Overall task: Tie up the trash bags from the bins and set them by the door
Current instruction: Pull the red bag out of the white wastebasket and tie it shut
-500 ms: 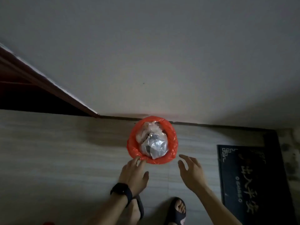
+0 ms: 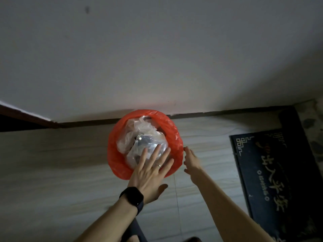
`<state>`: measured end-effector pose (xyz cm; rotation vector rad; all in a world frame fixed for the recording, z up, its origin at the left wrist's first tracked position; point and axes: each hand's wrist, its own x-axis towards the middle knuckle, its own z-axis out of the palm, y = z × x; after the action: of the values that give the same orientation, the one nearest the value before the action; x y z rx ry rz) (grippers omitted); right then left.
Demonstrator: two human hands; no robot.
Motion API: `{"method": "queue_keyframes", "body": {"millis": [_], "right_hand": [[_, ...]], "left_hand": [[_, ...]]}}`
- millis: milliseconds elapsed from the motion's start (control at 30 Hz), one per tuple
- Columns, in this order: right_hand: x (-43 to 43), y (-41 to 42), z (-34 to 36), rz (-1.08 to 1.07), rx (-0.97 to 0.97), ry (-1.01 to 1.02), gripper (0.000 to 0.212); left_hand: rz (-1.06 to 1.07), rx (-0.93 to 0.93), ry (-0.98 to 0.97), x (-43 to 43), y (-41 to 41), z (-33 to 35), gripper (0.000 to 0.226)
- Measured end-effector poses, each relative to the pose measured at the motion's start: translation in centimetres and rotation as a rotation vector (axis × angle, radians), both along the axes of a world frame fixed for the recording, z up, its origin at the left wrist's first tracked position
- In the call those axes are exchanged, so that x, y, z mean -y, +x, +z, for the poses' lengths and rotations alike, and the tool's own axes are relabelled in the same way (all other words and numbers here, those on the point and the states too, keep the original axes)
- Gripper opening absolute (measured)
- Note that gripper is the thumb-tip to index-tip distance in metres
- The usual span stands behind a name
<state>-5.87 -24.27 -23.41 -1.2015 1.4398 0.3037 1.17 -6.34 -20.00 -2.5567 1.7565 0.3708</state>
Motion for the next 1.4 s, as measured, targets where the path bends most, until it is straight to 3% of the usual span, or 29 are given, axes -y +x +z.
{"method": "queue_keyframes", "body": {"millis": [133,267,367,567,700,867,967,1000,1100,1167,1267,1333,1400], "right_hand": [[1.1,0.6,-5.3,-0.104,0.038,0.197,0.069],[1.6,0.6,-8.8,-0.087,0.134,0.301,0.055],[1.0,0.5,-10.4,-0.135,0.334,0.450,0.054],[1.0,-0.1,-10.1,-0.512,0.422,0.256,0.012],[3.3,-0.9,-4.6,-0.678,0.698,0.407,0.020],[3.1,-1.1,3.6,-0.264,0.835,0.340,0.013],[2.2,-0.2,4.5,-0.023,0.788,0.021,0.002],[1.9,0.0,3.8,0.052,0.717,-0.120,0.013],[0.5,-0.1,1.1,0.290,0.547,-0.333,0.043],[-0.9,-0.5,-0.7,0.459,0.489,-0.431,0.049],[-3.1,-0.7,-2.8,0.670,0.362,-0.660,0.045],[-3.9,-0.8,-3.6,0.736,0.292,-0.806,0.042],[-4.3,-0.8,-3.9,0.770,0.249,-0.891,0.042]], "left_hand": [[0.032,0.058,0.094,2.3,0.1,-4.1,0.101],[-0.011,0.118,0.006,2.2,0.4,-6.3,0.088],[-0.074,0.163,-0.040,2.0,1.0,-6.9,0.083],[-0.051,0.202,-0.017,1.7,0.8,-7.5,0.079],[0.007,0.154,0.056,1.7,0.6,-6.1,0.084],[0.042,0.100,0.047,1.7,0.7,-4.2,0.078],[0.049,0.106,-0.113,1.2,1.6,-2.6,0.061],[0.081,0.103,-0.212,0.6,2.1,-2.1,0.057],[0.367,0.020,-0.542,-2.9,3.8,-1.7,0.047],[0.747,-0.130,-0.646,-5.3,4.4,-2.6,0.042],[1.348,-0.640,-0.543,-8.1,4.8,-5.4,0.056],[1.539,-0.900,-0.475,-8.8,4.5,-7.2,0.058],[1.649,-1.132,-0.539,-8.8,3.9,-8.3,0.046]]}}
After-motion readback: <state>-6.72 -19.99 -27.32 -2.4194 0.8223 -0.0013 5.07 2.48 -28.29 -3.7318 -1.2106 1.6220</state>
